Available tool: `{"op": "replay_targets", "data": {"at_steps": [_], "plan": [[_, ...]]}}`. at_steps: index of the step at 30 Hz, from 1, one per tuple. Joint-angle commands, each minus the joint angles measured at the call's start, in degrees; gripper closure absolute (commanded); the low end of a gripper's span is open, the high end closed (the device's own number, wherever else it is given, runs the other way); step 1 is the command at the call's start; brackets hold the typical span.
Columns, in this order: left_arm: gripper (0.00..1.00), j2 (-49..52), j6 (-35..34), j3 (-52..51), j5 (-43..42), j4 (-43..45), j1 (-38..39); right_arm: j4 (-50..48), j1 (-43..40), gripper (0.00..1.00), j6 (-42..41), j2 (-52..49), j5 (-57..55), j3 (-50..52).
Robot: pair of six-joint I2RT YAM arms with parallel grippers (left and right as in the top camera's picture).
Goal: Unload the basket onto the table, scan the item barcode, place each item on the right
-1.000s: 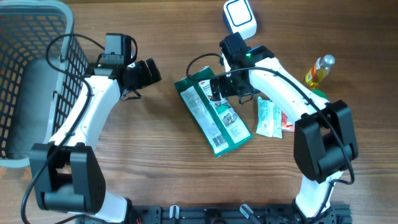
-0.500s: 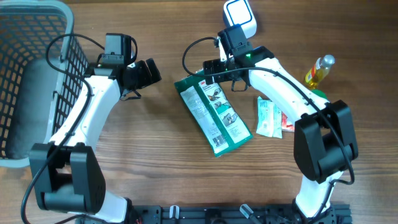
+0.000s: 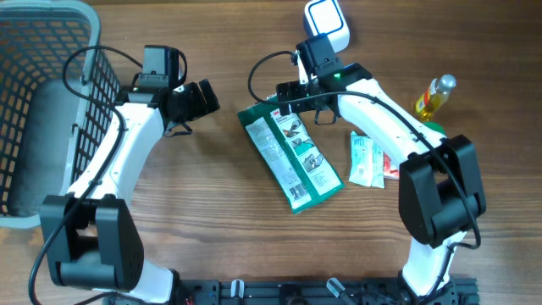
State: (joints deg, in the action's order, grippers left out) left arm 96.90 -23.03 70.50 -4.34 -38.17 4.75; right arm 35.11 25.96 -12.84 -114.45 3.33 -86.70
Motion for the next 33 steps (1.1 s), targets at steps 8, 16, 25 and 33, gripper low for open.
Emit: {"op": "replay_targets", "data": {"at_steps": [8,16,25,33], "plan": [[0.00,0.2,0.3,0.3,0.2,0.2,-0.1,-0.2,1.2,0.00,-0.8,8.9,-0.8,-0.2],[0.00,0.2,0.3,0.3,0.2,0.2,-0.1,-0.1,1.2,0.01,-0.8,27.1,-0.8,-0.2],[0.00,0.2,0.3,0.3,0.2,0.2,-0.1,0.6,1.2,0.00,-0.8,46.1,-0.8,-0.2],[0.00,0.2,0.3,0.3,0.2,0.2,-0.1,5.0,1.2,0.01,-0.8,57.4,-0.8,-0.2]]}}
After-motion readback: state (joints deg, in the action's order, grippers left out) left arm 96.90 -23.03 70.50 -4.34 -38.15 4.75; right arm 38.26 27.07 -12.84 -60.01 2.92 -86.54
